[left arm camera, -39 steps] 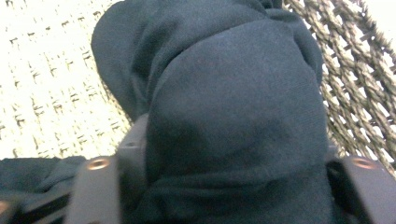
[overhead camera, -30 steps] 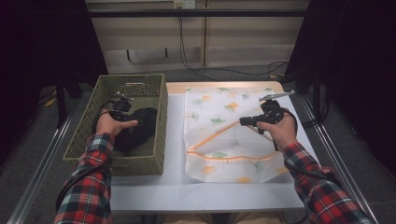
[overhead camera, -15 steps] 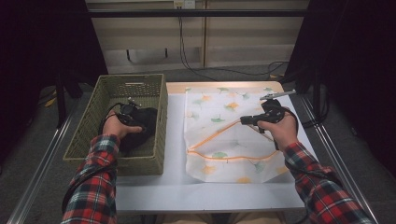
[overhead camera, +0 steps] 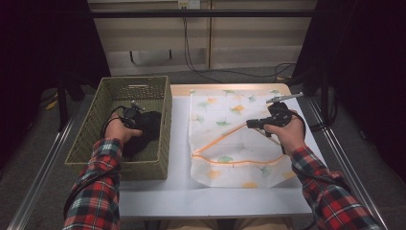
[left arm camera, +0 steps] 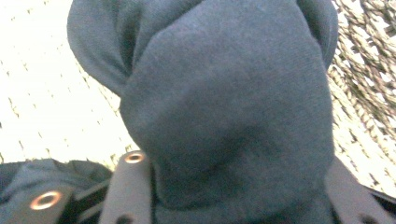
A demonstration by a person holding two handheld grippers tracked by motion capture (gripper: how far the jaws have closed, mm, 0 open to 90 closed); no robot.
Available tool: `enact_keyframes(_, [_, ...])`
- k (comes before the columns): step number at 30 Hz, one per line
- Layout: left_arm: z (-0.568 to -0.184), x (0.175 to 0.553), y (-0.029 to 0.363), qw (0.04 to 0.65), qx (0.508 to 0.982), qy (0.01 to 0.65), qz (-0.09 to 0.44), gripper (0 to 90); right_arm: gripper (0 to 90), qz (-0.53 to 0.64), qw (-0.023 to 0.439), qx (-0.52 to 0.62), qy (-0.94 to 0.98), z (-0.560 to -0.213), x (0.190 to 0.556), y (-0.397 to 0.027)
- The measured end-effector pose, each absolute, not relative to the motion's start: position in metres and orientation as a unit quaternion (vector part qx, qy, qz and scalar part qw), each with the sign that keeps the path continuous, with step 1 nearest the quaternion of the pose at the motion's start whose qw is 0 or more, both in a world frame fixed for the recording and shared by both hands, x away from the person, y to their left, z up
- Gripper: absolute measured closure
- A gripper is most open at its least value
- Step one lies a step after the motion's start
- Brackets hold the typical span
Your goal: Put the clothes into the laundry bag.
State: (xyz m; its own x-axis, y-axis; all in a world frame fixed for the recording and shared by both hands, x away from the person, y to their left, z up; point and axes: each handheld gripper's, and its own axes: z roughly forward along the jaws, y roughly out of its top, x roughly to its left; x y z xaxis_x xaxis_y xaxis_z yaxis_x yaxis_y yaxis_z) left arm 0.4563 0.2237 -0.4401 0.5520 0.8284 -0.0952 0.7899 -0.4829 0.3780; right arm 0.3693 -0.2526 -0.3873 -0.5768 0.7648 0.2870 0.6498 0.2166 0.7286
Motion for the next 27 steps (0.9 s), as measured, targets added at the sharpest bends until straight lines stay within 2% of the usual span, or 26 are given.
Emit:
enact_keyframes(3, [-0.434,0.457,0.224,0.189,0.848,0.494,0.034,58.9,89.7,0.430,0.067,0.454,0.777,-0.387,0.369,-0.253])
enact_keyframes(13, [-0.391,0.454,0.242,0.266,0.790,0.553,0.001,60.5,89.7,0.432,0.069,0.453,0.777,-0.384,0.369,-0.252])
enact_keyframes(20, [-0.362,0.452,0.249,0.294,0.780,0.552,-0.010,60.6,89.7,0.433,0.067,0.454,0.776,-0.385,0.369,-0.251])
enact_keyframes(27, [-0.344,0.451,0.249,0.295,0.781,0.551,-0.016,60.7,89.7,0.432,0.065,0.455,0.776,-0.385,0.368,-0.250])
